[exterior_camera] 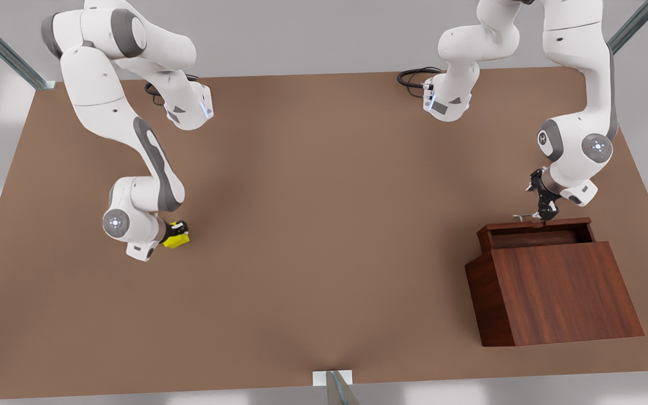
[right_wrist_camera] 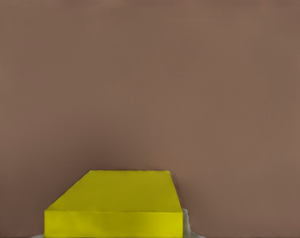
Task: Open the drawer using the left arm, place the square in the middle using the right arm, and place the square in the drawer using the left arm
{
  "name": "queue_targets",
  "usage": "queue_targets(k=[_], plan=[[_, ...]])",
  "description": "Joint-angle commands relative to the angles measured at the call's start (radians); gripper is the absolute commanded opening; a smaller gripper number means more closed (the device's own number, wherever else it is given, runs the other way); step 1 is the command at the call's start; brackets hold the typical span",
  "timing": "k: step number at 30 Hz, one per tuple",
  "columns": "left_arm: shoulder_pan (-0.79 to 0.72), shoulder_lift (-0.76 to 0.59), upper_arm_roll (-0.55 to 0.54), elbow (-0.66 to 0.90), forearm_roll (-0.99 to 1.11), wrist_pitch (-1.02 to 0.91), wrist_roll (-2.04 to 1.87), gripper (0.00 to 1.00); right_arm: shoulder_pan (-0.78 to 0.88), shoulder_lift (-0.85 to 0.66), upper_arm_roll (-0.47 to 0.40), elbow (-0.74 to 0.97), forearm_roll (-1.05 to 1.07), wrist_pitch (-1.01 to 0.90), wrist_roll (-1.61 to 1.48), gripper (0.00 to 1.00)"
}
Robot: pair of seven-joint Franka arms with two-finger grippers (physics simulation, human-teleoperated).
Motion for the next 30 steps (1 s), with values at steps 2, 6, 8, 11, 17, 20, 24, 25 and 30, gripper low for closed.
queue_targets(k=[2,6,8,11,17,20,24,25,30], plan=[[0.0,0.0,0.0,0.0,0.0,-0.003,0.0,1.0,-0.002,-0.003,0.036,0.046,-0.005,-0.035,0.004,0.5],[0.0,0.0,0.0,0.0,0.0,-0.007,0.0,1.0,0.0,-0.014,0.154,0.166,-0.004,-0.079,0.008,0.51],[0.0,-0.01,0.0,0.0,0.0,-0.026,0.0,1.0,0.0,-0.006,0.228,0.221,-0.005,-0.102,0.089,0.51],[0.0,-0.011,0.0,0.0,0.0,-0.043,0.0,1.0,0.018,0.018,0.342,0.261,-0.011,-0.099,0.235,0.51],[-0.002,-0.017,-0.001,0.0,0.0,-0.064,-0.005,1.0,0.283,0.086,0.339,0.376,-0.083,-0.102,0.372,0.51],[-0.003,-0.025,-0.001,0.0,0.0,-0.092,-0.006,1.0,0.411,0.132,0.337,0.472,-0.1,-0.104,0.473,0.51],[-0.005,-0.031,-0.001,0.0,0.0,-0.096,-0.006,1.0,0.524,0.208,0.337,0.515,-0.211,-0.104,0.752,0.51],[-0.005,-0.031,-0.001,0.0,0.0,-0.096,-0.006,1.0,0.541,0.211,0.335,0.514,-0.232,-0.104,0.81,0.51],[-0.007,-0.028,-0.001,0.0,0.0,-0.087,-0.006,1.0,0.612,0.288,0.334,0.545,-0.309,-0.101,0.987,0.51]])
